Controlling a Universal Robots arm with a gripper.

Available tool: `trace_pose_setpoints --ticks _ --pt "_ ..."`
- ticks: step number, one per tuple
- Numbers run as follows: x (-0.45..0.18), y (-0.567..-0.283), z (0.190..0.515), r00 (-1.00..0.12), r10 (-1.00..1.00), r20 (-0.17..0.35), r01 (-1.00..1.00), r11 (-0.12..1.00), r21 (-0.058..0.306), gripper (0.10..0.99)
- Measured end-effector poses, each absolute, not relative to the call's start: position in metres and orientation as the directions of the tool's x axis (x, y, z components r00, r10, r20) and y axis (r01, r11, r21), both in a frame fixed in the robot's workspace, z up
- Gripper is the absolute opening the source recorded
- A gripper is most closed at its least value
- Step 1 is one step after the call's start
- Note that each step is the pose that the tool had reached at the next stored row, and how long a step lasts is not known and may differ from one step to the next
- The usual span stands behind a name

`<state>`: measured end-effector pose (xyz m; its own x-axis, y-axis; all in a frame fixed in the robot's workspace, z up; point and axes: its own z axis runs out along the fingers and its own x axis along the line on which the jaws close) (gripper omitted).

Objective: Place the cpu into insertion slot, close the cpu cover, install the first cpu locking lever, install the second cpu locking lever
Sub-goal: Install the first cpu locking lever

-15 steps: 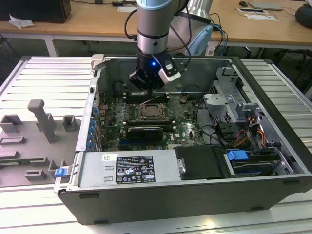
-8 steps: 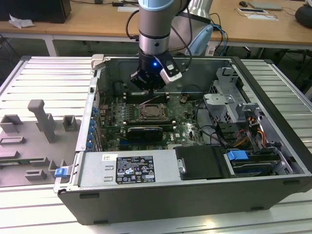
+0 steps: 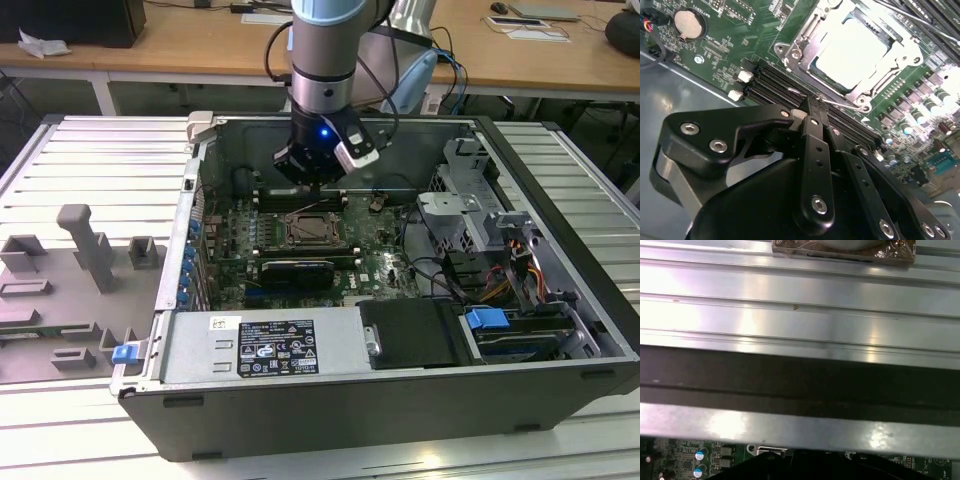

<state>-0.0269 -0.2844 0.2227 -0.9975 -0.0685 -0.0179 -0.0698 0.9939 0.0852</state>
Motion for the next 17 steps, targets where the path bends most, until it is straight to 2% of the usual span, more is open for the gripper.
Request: trace_pose_setpoints --ticks 17 --pt "-0.019 -0.284 0.209 -0.999 -0.032 -0.018 -0.033 0.996 0.086 0.106"
